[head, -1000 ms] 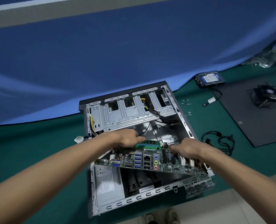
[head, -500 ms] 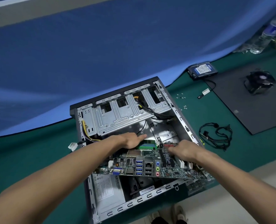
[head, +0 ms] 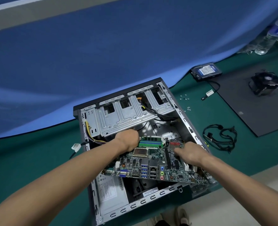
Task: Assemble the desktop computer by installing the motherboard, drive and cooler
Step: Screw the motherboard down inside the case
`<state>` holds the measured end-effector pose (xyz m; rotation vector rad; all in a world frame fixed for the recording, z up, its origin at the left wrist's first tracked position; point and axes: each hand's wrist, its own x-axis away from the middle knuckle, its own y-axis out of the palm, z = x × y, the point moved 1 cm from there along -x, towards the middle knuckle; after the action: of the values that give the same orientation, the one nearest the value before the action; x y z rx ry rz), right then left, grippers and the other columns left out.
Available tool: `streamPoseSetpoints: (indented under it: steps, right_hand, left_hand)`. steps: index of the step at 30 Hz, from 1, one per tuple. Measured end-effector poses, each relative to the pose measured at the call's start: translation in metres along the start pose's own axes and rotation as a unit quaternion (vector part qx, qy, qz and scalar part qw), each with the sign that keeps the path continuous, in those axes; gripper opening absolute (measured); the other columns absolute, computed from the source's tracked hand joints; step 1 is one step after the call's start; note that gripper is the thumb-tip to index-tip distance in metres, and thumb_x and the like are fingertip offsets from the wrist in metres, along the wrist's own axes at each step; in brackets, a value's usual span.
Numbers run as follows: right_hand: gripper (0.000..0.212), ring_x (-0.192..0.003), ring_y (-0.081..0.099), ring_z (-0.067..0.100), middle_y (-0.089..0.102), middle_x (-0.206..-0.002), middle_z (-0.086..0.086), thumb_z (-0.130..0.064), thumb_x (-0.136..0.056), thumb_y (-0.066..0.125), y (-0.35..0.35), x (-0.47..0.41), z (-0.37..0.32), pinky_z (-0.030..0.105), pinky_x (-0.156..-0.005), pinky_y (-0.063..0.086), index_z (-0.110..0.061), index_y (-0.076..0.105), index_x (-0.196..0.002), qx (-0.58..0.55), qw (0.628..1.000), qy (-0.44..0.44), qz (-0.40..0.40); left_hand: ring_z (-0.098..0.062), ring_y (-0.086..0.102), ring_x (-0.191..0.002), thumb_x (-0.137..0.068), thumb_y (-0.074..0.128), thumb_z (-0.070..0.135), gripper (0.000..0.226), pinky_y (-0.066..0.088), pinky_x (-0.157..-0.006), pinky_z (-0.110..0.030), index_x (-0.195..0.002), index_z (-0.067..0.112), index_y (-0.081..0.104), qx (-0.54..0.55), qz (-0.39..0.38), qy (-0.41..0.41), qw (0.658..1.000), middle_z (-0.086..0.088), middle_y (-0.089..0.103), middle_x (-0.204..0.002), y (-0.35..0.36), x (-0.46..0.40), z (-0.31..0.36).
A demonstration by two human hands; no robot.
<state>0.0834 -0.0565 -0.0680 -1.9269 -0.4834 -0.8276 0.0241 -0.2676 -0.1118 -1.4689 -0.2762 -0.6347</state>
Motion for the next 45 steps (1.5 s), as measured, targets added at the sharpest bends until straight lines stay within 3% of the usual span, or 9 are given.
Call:
streamPoseSetpoints:
  steps: [6, 11, 14, 21, 27, 34, 38, 41, 45]
  right_hand:
    - [0.045, -0.04, 0.026, 0.009, 0.033, -0.051, -0.004, -0.032, -0.1, 0.04, 0.009, -0.002, 0.002, 0.019, -0.04, 0.026, -0.016, 0.033, -0.058, -0.024, 0.999, -0.019, 0.012]
    - [0.046, -0.04, 0.025, 0.01, 0.03, -0.05, -0.004, -0.03, -0.099, 0.043, 0.014, -0.01, 0.002, 0.021, -0.044, 0.027, -0.016, 0.032, -0.057, -0.065, 0.997, -0.024, 0.033]
    - [0.045, -0.042, 0.026, 0.01, 0.03, -0.05, -0.004, -0.029, -0.098, 0.044, 0.016, -0.019, 0.001, 0.022, -0.046, 0.028, -0.015, 0.034, -0.057, -0.078, 0.996, -0.024, 0.042]
    - [0.042, -0.042, 0.029, 0.011, 0.033, -0.052, -0.003, -0.03, -0.098, 0.045, 0.012, -0.044, -0.003, 0.02, -0.043, 0.029, -0.015, 0.038, -0.059, -0.097, 0.993, -0.047, 0.05]
    - [0.03, -0.057, 0.053, 0.021, 0.052, -0.06, 0.007, -0.03, -0.1, 0.043, 0.013, -0.063, -0.013, 0.031, -0.063, 0.047, -0.007, 0.059, -0.088, -0.066, 0.995, -0.066, 0.035]
    - [0.039, -0.051, 0.043, 0.013, 0.059, -0.071, 0.012, -0.03, -0.101, 0.039, 0.005, -0.07, -0.013, 0.021, -0.048, 0.035, 0.001, 0.061, -0.09, 0.012, 0.998, -0.05, 0.036]
    - [0.049, -0.067, 0.05, 0.02, 0.062, -0.097, 0.015, -0.03, -0.099, 0.042, 0.006, -0.061, -0.013, 0.026, -0.053, 0.034, 0.006, 0.038, -0.132, 0.02, 0.998, -0.033, 0.059]
    - [0.046, -0.053, 0.048, 0.01, 0.056, -0.074, 0.006, -0.028, -0.098, 0.044, 0.004, -0.061, -0.013, 0.022, -0.042, 0.032, 0.004, 0.036, -0.131, 0.014, 0.996, -0.043, 0.075]
    - [0.046, -0.055, 0.039, 0.007, 0.058, -0.102, 0.016, -0.025, -0.099, 0.047, 0.003, -0.06, -0.016, 0.027, -0.049, 0.03, 0.001, 0.031, -0.133, -0.016, 0.992, -0.055, 0.11]
  left_hand:
    - [-0.025, 0.051, -0.074, -0.101, 0.029, 0.041, 0.051, 0.039, -0.072, -0.032, -0.064, 0.01, 0.047, 0.008, -0.007, -0.009, 1.0, -0.011, 0.055, -0.085, -0.004, 0.011, 0.0]
    - [-0.032, 0.049, -0.112, -0.099, 0.03, 0.045, 0.051, 0.038, -0.095, -0.042, -0.117, 0.003, 0.054, -0.027, 0.022, -0.018, 0.999, -0.017, 0.049, -0.127, -0.004, 0.027, 0.007]
    - [-0.035, 0.047, -0.115, -0.099, 0.031, 0.042, 0.046, 0.034, -0.099, -0.043, -0.094, 0.005, 0.058, -0.015, 0.017, -0.014, 1.0, -0.02, 0.042, -0.136, -0.005, 0.033, 0.012]
    - [-0.029, 0.05, -0.105, -0.096, 0.037, 0.03, 0.037, 0.034, -0.094, -0.043, -0.091, 0.007, 0.065, 0.014, 0.147, -0.025, 0.989, -0.012, 0.055, -0.111, 0.0, 0.044, 0.012]
    - [-0.025, 0.046, -0.104, -0.091, 0.042, 0.038, 0.035, 0.034, -0.091, -0.041, -0.101, 0.011, 0.064, 0.064, 0.136, -0.052, 0.987, -0.006, 0.055, -0.109, 0.009, 0.043, 0.011]
    - [-0.031, 0.038, -0.117, -0.092, 0.039, 0.039, 0.039, 0.026, -0.1, -0.061, -0.119, 0.017, 0.058, 0.065, 0.097, -0.114, 0.987, -0.004, 0.052, -0.124, 0.008, 0.042, 0.025]
    - [-0.03, 0.034, -0.12, -0.088, 0.047, 0.037, 0.034, 0.027, -0.1, -0.062, -0.111, 0.017, 0.061, 0.108, 0.089, -0.131, 0.981, -0.004, 0.051, -0.124, 0.002, 0.041, 0.03]
    - [-0.03, 0.031, -0.123, -0.084, 0.051, 0.033, 0.034, 0.027, -0.098, -0.064, -0.111, 0.016, 0.063, 0.159, 0.074, -0.156, 0.972, -0.003, 0.053, -0.123, -0.003, 0.039, 0.032]
    - [-0.028, 0.038, -0.119, -0.078, 0.053, 0.028, 0.031, 0.03, -0.09, -0.054, -0.104, 0.018, 0.067, 0.247, 0.072, -0.202, 0.945, -0.001, 0.06, -0.111, -0.008, 0.036, 0.031]
